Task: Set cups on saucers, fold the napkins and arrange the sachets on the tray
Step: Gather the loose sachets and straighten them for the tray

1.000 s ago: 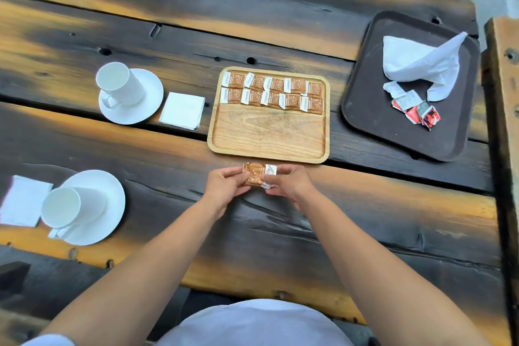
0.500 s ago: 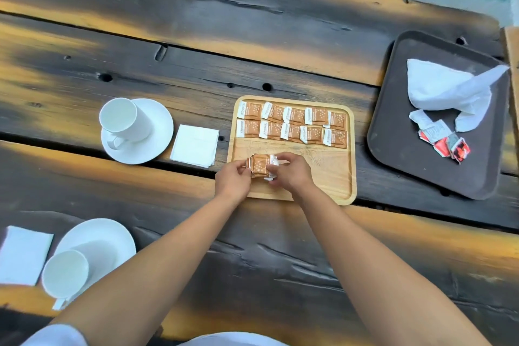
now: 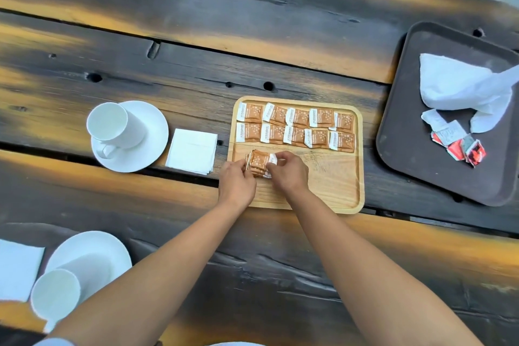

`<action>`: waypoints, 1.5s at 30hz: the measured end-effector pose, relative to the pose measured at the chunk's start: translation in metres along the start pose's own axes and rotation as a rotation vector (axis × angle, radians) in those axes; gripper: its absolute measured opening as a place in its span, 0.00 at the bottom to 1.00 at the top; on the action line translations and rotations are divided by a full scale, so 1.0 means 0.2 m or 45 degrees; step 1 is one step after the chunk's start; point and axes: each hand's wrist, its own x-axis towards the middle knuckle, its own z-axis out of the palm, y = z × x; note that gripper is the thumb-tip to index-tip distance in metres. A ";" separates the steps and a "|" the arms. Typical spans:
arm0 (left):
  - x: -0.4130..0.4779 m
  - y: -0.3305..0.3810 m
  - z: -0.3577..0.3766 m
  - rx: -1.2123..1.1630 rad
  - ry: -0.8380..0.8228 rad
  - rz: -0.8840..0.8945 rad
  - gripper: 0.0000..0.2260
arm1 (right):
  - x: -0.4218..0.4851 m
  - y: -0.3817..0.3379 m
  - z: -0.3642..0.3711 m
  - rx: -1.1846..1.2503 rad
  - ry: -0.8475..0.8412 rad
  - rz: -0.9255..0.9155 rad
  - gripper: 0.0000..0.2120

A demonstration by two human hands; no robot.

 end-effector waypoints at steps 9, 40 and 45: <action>-0.12 0.17 0.19 0.140 -0.223 0.139 0.21 | 0.01 0.17 -0.25 0.001 0.062 0.019 0.20; -0.13 -0.15 0.12 1.115 -0.161 0.426 0.33 | -0.16 0.36 -0.32 -1.217 -0.157 -0.319 0.32; -0.11 -0.15 0.11 1.129 -0.147 0.539 0.31 | -0.22 0.34 -0.29 -1.251 -0.117 -0.274 0.33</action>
